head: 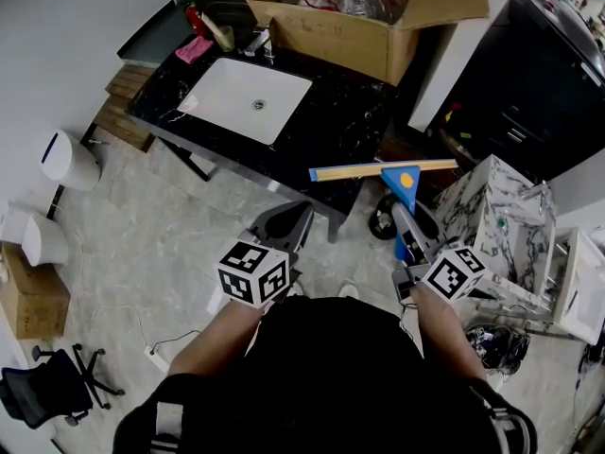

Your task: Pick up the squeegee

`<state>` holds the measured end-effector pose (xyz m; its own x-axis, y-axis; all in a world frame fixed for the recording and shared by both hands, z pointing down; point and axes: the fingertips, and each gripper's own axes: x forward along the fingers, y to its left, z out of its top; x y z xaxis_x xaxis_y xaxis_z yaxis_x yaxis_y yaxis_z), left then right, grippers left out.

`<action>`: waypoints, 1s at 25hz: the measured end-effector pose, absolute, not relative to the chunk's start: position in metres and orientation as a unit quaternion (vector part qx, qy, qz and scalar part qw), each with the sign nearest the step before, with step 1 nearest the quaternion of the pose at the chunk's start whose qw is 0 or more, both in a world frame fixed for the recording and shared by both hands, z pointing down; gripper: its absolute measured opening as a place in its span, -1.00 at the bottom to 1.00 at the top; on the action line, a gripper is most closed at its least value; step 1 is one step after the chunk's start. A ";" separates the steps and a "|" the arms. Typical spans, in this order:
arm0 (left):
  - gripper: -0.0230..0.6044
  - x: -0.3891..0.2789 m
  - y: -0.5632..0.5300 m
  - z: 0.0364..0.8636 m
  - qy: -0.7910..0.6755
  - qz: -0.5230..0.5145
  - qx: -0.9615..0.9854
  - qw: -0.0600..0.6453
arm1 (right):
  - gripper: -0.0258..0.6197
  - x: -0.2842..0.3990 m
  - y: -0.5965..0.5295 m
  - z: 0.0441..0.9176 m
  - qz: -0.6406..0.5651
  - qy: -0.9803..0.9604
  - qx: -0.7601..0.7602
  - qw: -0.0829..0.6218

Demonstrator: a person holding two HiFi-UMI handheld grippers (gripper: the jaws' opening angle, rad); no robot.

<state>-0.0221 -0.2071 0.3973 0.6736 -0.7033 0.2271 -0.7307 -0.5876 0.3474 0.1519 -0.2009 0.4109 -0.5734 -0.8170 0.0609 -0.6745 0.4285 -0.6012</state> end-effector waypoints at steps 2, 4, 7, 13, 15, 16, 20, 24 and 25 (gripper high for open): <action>-0.87 -0.023 -0.207 0.397 -0.403 0.033 0.890 0.209 | -0.47 0.151 -0.201 0.411 -0.295 0.836 -0.446 0.121; -0.87 -0.025 -0.207 0.397 -0.404 0.033 0.890 0.209 | -0.47 0.150 -0.201 0.411 -0.295 0.836 -0.446 0.123; -0.87 -0.026 -0.208 0.398 -0.405 0.033 0.889 0.210 | -0.47 0.149 -0.200 0.412 -0.297 0.835 -0.447 0.125; -0.87 -0.026 -0.207 0.400 -0.405 0.030 0.888 0.213 | -0.47 0.149 -0.198 0.414 -0.298 0.834 -0.447 0.126; -0.87 -0.024 -0.206 0.400 -0.405 0.029 0.888 0.214 | -0.47 0.149 -0.198 0.414 -0.299 0.834 -0.447 0.126; -0.87 -0.024 -0.206 0.399 -0.405 0.028 0.888 0.214 | -0.47 0.150 -0.197 0.413 -0.299 0.833 -0.448 0.126; -0.87 -0.024 -0.206 0.398 -0.406 0.026 0.888 0.214 | -0.47 0.151 -0.197 0.412 -0.298 0.834 -0.448 0.126; -0.87 -0.025 -0.203 0.399 -0.409 0.026 0.887 0.214 | -0.47 0.152 -0.195 0.413 -0.298 0.834 -0.447 0.127; -0.87 -0.025 -0.202 0.399 -0.410 0.026 0.886 0.214 | -0.47 0.152 -0.195 0.413 -0.298 0.834 -0.447 0.127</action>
<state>-0.0252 -0.2024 0.3993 0.6630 -0.7152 0.2212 -0.7373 -0.5727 0.3582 0.1518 -0.1945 0.4126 -0.5684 -0.8210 0.0542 -0.6689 0.4227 -0.6115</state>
